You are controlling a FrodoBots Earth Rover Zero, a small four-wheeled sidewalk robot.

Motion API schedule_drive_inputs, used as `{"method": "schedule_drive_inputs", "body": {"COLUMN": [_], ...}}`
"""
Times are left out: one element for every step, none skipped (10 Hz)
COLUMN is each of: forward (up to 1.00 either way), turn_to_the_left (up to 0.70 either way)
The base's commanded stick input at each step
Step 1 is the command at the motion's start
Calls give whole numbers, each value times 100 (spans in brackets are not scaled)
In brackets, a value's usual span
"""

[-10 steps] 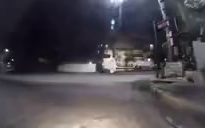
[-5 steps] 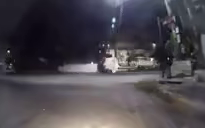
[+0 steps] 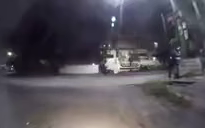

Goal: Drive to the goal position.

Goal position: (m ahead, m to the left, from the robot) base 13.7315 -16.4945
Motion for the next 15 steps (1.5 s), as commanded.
{"method": "schedule_drive_inputs", "body": {"forward": [70,70,70,70,70,70,70,70,70,70,70,70,70,70,70], "turn_to_the_left": [-35,-35,-35,-35,-35,-35,-3,0,0,0,0,0,0,0,0]}}
